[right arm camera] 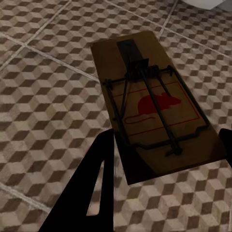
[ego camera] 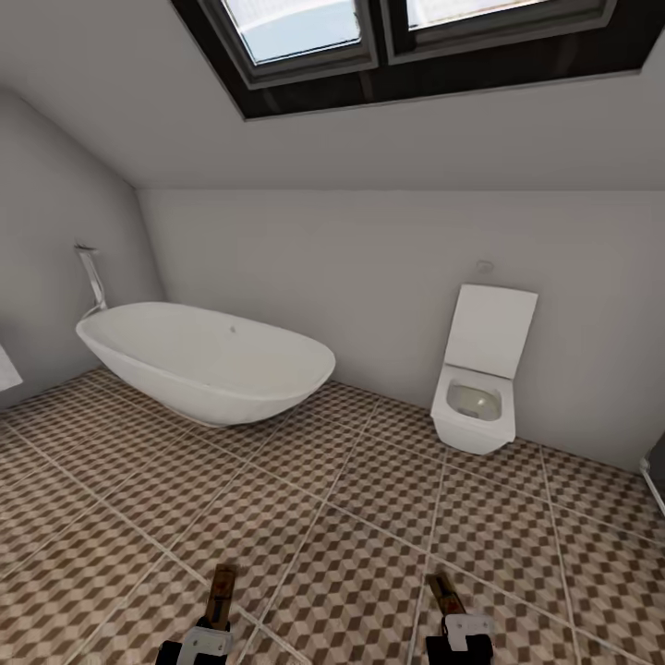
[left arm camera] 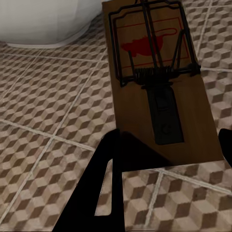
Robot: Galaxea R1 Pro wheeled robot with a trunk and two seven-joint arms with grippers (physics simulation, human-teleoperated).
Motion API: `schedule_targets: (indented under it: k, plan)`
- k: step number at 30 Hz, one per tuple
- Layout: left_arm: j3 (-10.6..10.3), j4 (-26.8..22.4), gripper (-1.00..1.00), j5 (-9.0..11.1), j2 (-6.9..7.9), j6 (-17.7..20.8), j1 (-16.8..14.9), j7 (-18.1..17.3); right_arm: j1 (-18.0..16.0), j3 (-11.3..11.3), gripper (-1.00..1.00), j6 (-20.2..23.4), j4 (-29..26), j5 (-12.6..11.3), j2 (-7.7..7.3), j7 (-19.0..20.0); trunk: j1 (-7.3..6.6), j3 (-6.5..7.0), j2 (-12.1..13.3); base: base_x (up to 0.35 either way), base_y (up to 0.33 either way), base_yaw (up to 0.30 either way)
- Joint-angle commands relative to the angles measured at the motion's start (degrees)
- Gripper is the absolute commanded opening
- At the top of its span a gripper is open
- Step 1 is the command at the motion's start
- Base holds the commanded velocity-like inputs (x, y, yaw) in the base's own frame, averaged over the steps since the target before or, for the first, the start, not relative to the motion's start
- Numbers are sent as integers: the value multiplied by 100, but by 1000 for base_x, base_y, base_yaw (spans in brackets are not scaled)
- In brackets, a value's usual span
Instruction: Take the four mousetraps from the cabinet in the bathroom and place them on the bathroom floor. Make sure all four end up on the same floor surface, and ensure that at least two of them are either under or directly next to the same bathroom sink.
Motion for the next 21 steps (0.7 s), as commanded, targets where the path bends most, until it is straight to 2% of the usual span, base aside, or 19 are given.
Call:
schedule_targets:
  k: [1,21]
  plan:
    - [-49,24,-100,16,-8,-23,-8,26,-2,15,-100,4,2,48,-3,-45,0,-6,-3,0,0,290]
    - [-49,24,-100,16,-8,-23,-8,26,-2,15,-100,4,2,48,1,-44,0,-6,-3,0,0,290]
